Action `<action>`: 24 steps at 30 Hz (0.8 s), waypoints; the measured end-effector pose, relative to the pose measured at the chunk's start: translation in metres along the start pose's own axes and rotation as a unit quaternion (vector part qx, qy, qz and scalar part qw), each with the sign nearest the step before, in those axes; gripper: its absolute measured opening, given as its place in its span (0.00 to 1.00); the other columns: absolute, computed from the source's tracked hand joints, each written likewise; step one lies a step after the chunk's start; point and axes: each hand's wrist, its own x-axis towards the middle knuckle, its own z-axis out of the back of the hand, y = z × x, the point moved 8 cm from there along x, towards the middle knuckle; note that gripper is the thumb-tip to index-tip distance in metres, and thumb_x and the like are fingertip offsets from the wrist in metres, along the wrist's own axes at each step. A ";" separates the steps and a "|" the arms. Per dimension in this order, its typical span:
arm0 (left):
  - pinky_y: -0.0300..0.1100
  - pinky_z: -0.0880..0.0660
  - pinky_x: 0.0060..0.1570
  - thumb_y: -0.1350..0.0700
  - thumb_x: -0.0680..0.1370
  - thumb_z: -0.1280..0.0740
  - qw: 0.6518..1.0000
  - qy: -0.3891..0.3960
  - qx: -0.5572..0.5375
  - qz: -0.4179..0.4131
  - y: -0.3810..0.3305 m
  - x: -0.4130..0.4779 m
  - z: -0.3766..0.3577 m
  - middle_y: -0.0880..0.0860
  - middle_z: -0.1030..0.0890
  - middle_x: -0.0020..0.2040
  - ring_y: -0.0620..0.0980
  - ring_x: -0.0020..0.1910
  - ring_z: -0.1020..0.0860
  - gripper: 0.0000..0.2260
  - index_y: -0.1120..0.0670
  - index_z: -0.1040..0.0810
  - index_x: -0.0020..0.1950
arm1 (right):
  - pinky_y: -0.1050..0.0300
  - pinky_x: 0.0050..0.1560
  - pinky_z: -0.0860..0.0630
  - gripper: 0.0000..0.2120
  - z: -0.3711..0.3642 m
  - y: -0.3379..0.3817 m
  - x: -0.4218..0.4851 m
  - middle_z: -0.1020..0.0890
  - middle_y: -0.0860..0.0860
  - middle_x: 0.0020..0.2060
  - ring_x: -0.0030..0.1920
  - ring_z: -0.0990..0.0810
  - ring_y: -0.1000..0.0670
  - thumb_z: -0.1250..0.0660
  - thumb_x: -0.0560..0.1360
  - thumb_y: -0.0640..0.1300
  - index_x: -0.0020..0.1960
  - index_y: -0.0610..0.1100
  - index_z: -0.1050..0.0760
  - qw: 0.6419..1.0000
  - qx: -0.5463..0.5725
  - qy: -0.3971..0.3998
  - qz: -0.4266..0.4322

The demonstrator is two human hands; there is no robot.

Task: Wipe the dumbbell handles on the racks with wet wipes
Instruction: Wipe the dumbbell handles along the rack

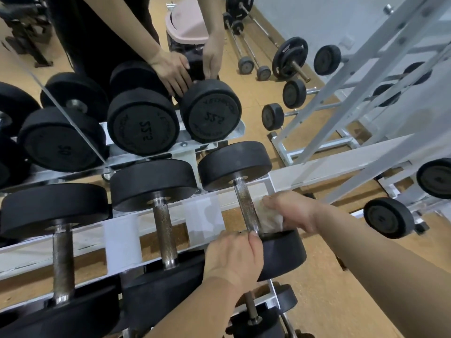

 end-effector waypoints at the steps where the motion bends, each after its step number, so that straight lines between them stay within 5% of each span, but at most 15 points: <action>1: 0.47 0.25 0.47 0.55 0.85 0.54 1.000 0.008 0.008 0.000 0.001 0.000 -0.002 0.54 0.18 0.54 0.56 0.52 0.23 0.19 0.52 0.24 0.61 | 0.45 0.66 0.23 0.16 0.006 0.001 -0.008 0.14 0.44 0.56 0.57 0.16 0.44 0.38 0.83 0.50 0.61 0.40 0.20 0.999 0.043 -0.010 0.011; 4: 0.50 0.22 0.51 0.54 0.85 0.51 1.000 0.009 -0.005 -0.009 0.000 0.001 -0.004 0.53 0.20 0.56 0.55 0.55 0.23 0.15 0.52 0.26 0.62 | 0.42 0.67 0.24 0.15 0.008 0.008 -0.041 0.13 0.44 0.55 0.59 0.15 0.42 0.41 0.85 0.47 0.63 0.42 0.20 0.986 0.156 0.001 0.053; 6: 0.49 0.23 0.59 0.49 0.85 0.50 0.977 0.001 -0.204 0.063 0.011 0.002 -0.003 0.49 0.21 0.57 0.51 0.57 0.23 0.15 0.49 0.26 0.61 | 0.42 0.64 0.21 0.15 0.001 0.017 -0.065 0.13 0.43 0.56 0.58 0.15 0.41 0.42 0.85 0.45 0.65 0.41 0.21 0.970 0.230 0.019 0.076; 8: 0.43 0.30 0.65 0.44 0.86 0.47 0.846 -0.016 -0.506 0.168 0.027 -0.003 0.005 0.44 0.21 0.61 0.44 0.61 0.24 0.16 0.48 0.24 0.65 | 0.44 0.58 0.18 0.15 -0.004 0.023 -0.083 0.13 0.42 0.55 0.56 0.14 0.41 0.43 0.85 0.44 0.65 0.42 0.21 0.956 0.279 0.029 0.090; 9: 0.43 0.29 0.64 0.40 0.85 0.45 0.739 -0.014 -0.640 0.208 0.033 -0.007 0.010 0.46 0.20 0.63 0.45 0.62 0.23 0.19 0.50 0.23 0.66 | 0.43 0.56 0.17 0.15 -0.009 0.025 -0.090 0.13 0.41 0.55 0.56 0.14 0.40 0.43 0.85 0.44 0.65 0.42 0.21 0.949 0.301 0.038 0.090; 11: 0.46 0.25 0.62 0.32 0.81 0.42 0.551 0.027 -0.800 0.234 0.038 -0.006 0.013 0.55 0.17 0.62 0.51 0.62 0.19 0.31 0.57 0.22 0.67 | 0.39 0.55 0.17 0.16 -0.020 0.028 -0.094 0.15 0.38 0.57 0.58 0.15 0.37 0.44 0.85 0.44 0.67 0.40 0.23 0.938 0.329 0.069 0.082; 12: 0.49 0.24 0.64 0.30 0.79 0.40 0.503 0.065 -0.834 0.218 0.036 -0.007 0.018 0.59 0.17 0.62 0.55 0.62 0.18 0.35 0.60 0.22 0.68 | 0.39 0.54 0.17 0.16 -0.028 0.030 -0.095 0.15 0.38 0.59 0.58 0.15 0.37 0.44 0.85 0.44 0.68 0.40 0.24 0.937 0.329 0.086 0.079; 13: 0.52 0.25 0.66 0.32 0.79 0.38 0.492 0.099 -0.843 0.194 0.034 -0.011 0.024 0.61 0.17 0.63 0.57 0.64 0.19 0.34 0.60 0.21 0.68 | 0.41 0.54 0.17 0.16 -0.036 0.033 -0.095 0.16 0.38 0.59 0.58 0.15 0.38 0.44 0.86 0.44 0.68 0.41 0.24 0.938 0.323 0.100 0.080; 16: 0.52 0.27 0.67 0.51 0.79 0.28 0.533 0.161 -0.813 0.170 0.032 -0.021 0.028 0.64 0.20 0.66 0.57 0.65 0.21 0.22 0.58 0.21 0.70 | 0.41 0.60 0.19 0.15 -0.051 0.041 -0.091 0.15 0.41 0.59 0.60 0.16 0.40 0.43 0.86 0.46 0.67 0.43 0.22 0.953 0.269 0.089 0.108; 19: 0.52 0.22 0.62 0.61 0.76 0.24 0.509 0.190 -0.815 0.203 0.041 -0.028 0.017 0.61 0.17 0.62 0.58 0.62 0.18 0.23 0.59 0.23 0.70 | 0.45 0.57 0.17 0.12 -0.039 0.047 -0.089 0.14 0.47 0.53 0.56 0.15 0.45 0.40 0.85 0.47 0.59 0.49 0.18 0.978 0.105 -0.044 0.173; 22: 0.48 0.20 0.50 0.59 0.77 0.25 0.514 0.142 -0.806 0.258 0.058 -0.023 0.016 0.58 0.15 0.55 0.53 0.46 0.17 0.16 0.57 0.20 0.64 | 0.50 0.39 0.15 0.07 -0.023 0.036 -0.085 0.17 0.48 0.50 0.47 0.14 0.47 0.31 0.81 0.48 0.57 0.50 0.20 0.972 0.111 -0.120 0.170; 24: 0.44 0.22 0.40 0.58 0.77 0.26 0.519 0.050 -0.787 0.331 0.077 -0.017 0.018 0.56 0.18 0.48 0.49 0.32 0.26 0.11 0.57 0.19 0.58 | 0.50 0.39 0.17 0.14 -0.005 0.020 -0.076 0.18 0.50 0.48 0.44 0.14 0.48 0.28 0.77 0.54 0.59 0.50 0.22 0.964 0.108 -0.187 0.156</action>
